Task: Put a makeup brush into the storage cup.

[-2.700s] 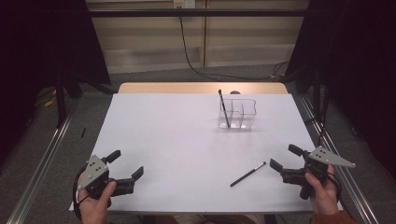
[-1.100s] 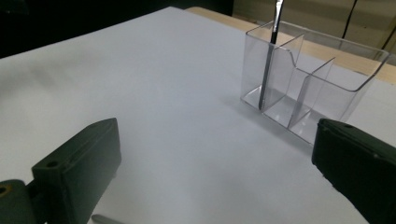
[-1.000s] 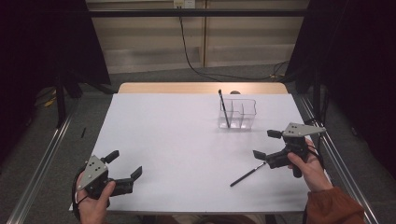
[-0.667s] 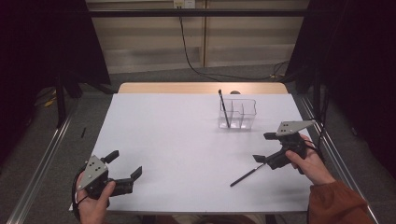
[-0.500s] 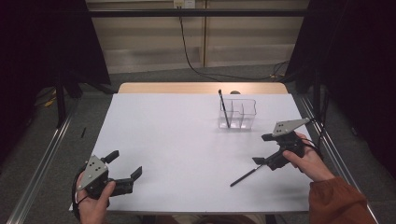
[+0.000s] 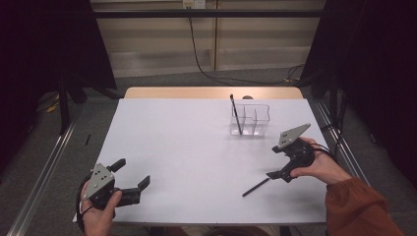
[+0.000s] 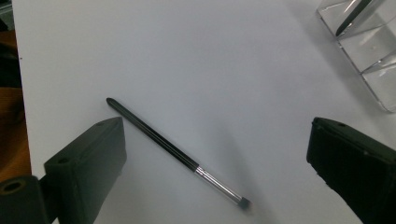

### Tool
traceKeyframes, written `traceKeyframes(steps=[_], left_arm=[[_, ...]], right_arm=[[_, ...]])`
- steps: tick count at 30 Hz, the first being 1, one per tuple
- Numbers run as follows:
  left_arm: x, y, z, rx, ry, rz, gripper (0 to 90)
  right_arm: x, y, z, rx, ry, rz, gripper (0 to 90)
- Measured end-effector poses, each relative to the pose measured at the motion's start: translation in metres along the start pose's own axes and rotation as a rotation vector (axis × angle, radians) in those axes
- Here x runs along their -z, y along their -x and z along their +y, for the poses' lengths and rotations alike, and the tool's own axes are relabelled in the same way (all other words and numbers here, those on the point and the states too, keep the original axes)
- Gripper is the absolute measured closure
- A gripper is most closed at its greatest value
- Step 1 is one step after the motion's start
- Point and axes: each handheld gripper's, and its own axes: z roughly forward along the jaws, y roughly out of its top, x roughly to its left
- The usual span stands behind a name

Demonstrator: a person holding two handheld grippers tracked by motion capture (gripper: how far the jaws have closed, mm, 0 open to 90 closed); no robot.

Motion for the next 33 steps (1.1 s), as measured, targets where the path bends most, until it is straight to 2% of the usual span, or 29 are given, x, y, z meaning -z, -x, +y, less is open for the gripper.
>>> traceKeyframes(steps=[6, 11, 16, 18, 25, 29, 30, 33], left_arm=[[0.0, 0.0, 0.0, 0.0, 0.003, -0.003, 2.6], [0.0, 0.0, 0.0, -0.003, 0.001, -0.004, 2.6], [0.0, 0.0, 0.0, -0.004, -0.001, -0.004, 2.6], [0.0, 0.0, 0.0, -0.008, -0.002, -0.004, 2.6], [-0.001, 0.0, 0.0, -0.008, -0.006, 0.001, 2.6], [-0.001, 0.0, 0.0, -0.01, -0.007, 0.003, 2.6], [-0.001, 0.0, 0.0, -0.01, -0.008, 0.003, 2.6], [-0.001, 0.0, 0.0, -0.012, -0.009, 0.002, 2.6]], right_arm=[[-0.009, 0.001, 0.0, 0.017, -0.079, 0.013, 7.3], [-0.014, 0.004, 0.002, 0.064, -0.167, 0.022, 15.8], [-0.021, 0.005, 0.004, 0.087, -0.219, 0.039, 18.8], [-0.024, 0.004, 0.004, 0.101, -0.248, 0.04, 22.8], [-0.032, 0.001, 0.003, 0.142, -0.299, 0.047, 28.9], [-0.038, -0.001, 0.001, 0.168, -0.341, 0.046, 26.1], [-0.039, -0.001, 0.0, 0.175, -0.346, 0.062, 25.9], [-0.042, -0.002, 0.0, 0.184, -0.366, 0.062, 27.4]])
